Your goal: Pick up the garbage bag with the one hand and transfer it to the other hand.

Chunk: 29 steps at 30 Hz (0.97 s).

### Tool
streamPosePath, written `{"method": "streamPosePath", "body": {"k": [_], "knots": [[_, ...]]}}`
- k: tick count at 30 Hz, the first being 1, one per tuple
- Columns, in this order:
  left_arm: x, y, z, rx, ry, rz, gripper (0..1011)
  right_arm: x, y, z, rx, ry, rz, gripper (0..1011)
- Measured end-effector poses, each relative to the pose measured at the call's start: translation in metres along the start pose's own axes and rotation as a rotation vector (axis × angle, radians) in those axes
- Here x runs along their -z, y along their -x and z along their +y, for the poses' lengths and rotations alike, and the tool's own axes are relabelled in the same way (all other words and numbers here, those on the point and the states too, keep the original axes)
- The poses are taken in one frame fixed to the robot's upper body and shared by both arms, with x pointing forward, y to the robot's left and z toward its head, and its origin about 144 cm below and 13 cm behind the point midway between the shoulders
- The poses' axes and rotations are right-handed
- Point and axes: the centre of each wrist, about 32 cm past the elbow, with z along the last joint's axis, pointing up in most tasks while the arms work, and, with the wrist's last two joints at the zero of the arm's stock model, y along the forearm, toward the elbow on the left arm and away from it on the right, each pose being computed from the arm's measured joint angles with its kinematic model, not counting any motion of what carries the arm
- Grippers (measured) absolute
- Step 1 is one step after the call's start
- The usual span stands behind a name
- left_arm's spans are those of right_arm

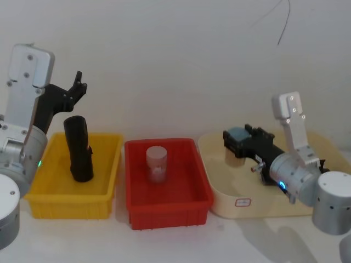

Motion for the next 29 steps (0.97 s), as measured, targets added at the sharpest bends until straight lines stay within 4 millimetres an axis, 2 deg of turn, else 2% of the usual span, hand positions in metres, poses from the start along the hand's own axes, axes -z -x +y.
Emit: {"method": "streamPosePath", "body": {"k": [9, 15, 16, 22, 29], "knots": [[0.000, 0.000, 0.000, 0.000, 0.000, 0.000, 1001, 0.019, 0.005, -0.004, -0.030, 0.094, -0.009, 652], [0.000, 0.000, 0.000, 0.000, 0.000, 0.000, 1001, 0.029, 0.010, -0.008, -0.033, 0.119, -0.004, 811], [0.000, 0.000, 0.000, 0.000, 0.000, 0.000, 1001, 0.029, 0.010, -0.008, -0.031, 0.119, -0.002, 865], [0.000, 0.000, 0.000, 0.000, 0.000, 0.000, 1001, 0.029, 0.013, -0.014, -0.008, 0.082, 0.006, 1002], [0.000, 0.000, 0.000, 0.000, 0.000, 0.000, 1001, 0.023, 0.016, -0.024, 0.022, 0.011, 0.022, 1000]]}}
